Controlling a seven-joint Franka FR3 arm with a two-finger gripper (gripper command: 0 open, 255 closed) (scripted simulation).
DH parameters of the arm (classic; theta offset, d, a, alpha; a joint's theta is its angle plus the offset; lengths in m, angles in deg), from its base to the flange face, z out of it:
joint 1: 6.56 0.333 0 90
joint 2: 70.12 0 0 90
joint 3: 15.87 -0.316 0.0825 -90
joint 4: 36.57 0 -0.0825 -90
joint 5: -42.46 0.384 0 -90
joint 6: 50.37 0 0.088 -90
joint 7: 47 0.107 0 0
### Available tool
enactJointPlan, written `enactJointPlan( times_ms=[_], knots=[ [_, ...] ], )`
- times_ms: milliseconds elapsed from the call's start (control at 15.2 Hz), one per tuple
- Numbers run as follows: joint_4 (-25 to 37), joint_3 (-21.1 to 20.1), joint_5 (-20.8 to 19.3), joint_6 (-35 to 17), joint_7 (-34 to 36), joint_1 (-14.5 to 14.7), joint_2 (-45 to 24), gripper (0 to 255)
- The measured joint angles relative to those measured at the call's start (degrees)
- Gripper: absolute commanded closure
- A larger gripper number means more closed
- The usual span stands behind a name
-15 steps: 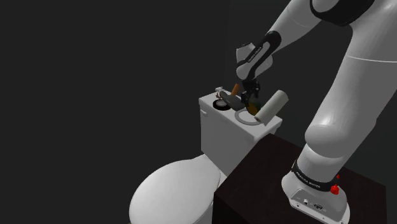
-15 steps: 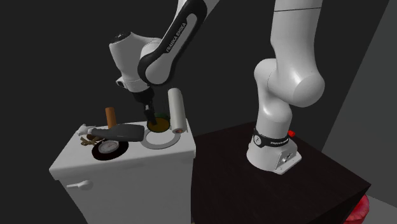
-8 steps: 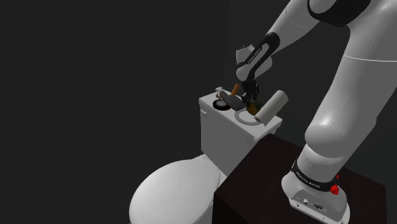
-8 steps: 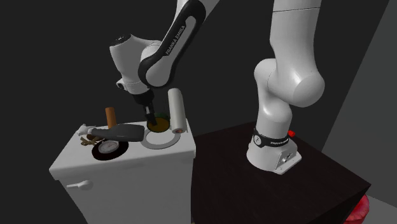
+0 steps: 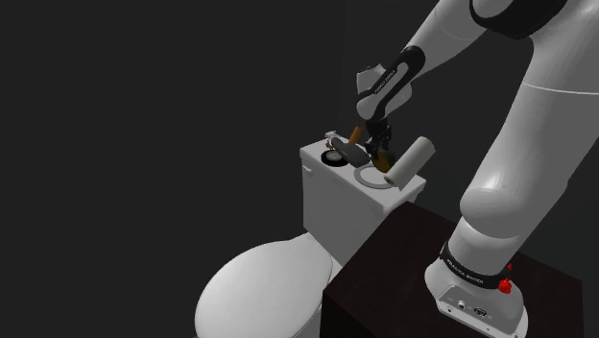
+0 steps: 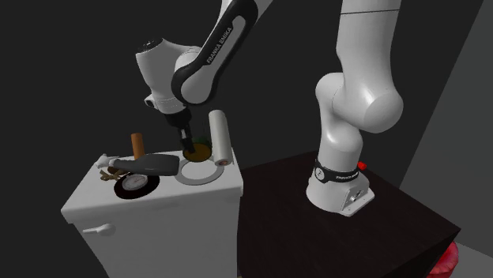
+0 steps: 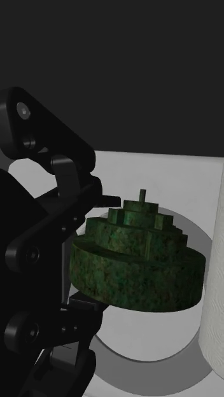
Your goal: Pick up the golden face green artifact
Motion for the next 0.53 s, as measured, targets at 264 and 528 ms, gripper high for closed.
enactJointPlan(
  times_ms=[264,528],
  knots=[
    [0.9,-0.1,0.2,3.0,-0.7,0.1,2.2,255],
    [1.8,-0.3,0.3,6.2,-1.3,0.3,4.6,255]
  ],
)
